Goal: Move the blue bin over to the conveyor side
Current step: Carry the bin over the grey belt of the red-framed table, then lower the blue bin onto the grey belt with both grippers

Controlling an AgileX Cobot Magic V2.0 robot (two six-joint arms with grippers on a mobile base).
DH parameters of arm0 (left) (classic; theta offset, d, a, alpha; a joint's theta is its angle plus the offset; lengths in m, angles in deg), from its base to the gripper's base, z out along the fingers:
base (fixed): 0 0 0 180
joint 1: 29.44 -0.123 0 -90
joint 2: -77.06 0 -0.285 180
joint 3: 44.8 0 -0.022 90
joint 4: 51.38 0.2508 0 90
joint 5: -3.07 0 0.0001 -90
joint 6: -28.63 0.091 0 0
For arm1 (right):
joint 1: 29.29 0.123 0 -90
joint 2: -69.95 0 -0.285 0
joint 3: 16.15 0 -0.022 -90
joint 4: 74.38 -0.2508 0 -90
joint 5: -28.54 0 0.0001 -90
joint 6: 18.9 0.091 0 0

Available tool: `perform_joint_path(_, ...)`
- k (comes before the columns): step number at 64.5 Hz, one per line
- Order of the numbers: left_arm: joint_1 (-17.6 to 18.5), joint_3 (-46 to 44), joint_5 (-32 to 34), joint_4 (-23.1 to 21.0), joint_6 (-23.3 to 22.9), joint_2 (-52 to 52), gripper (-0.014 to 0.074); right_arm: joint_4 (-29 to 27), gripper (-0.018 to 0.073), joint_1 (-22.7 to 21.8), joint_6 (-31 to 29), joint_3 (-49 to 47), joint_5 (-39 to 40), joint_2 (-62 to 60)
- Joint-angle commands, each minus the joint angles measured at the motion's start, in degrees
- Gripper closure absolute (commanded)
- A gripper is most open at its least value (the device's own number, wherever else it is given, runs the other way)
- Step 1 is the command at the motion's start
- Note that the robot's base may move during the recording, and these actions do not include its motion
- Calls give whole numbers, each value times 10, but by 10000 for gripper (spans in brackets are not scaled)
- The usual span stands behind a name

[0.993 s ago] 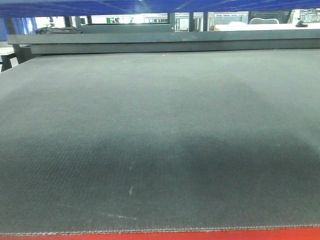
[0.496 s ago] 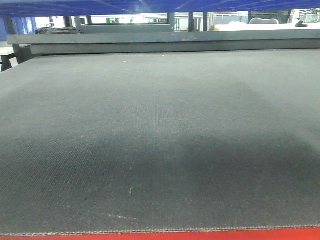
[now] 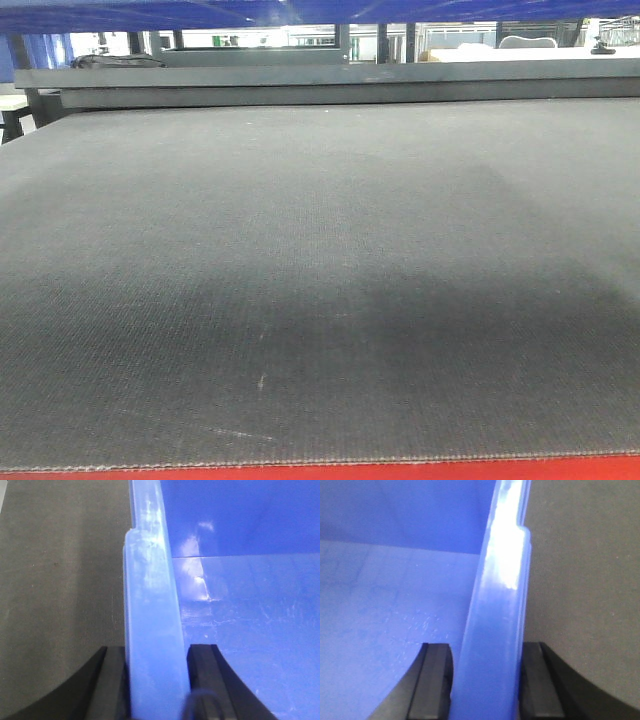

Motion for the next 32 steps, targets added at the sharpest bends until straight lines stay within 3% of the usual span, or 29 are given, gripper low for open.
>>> perform_joint_path(1, 1, -9, 53, 14, 8, 10, 594, -10, 624, 0, -17, -9, 74, -12)
perform_joint_path(13, 1, -9, 88, 28, 9, -37, 594, -30, 624, 0, -17, -9, 128, 19)
perform_joint_path(32, 1, -9, 164, 62, 9, -129, 594, -30, 624, 0, -17, -9, 139, 132)
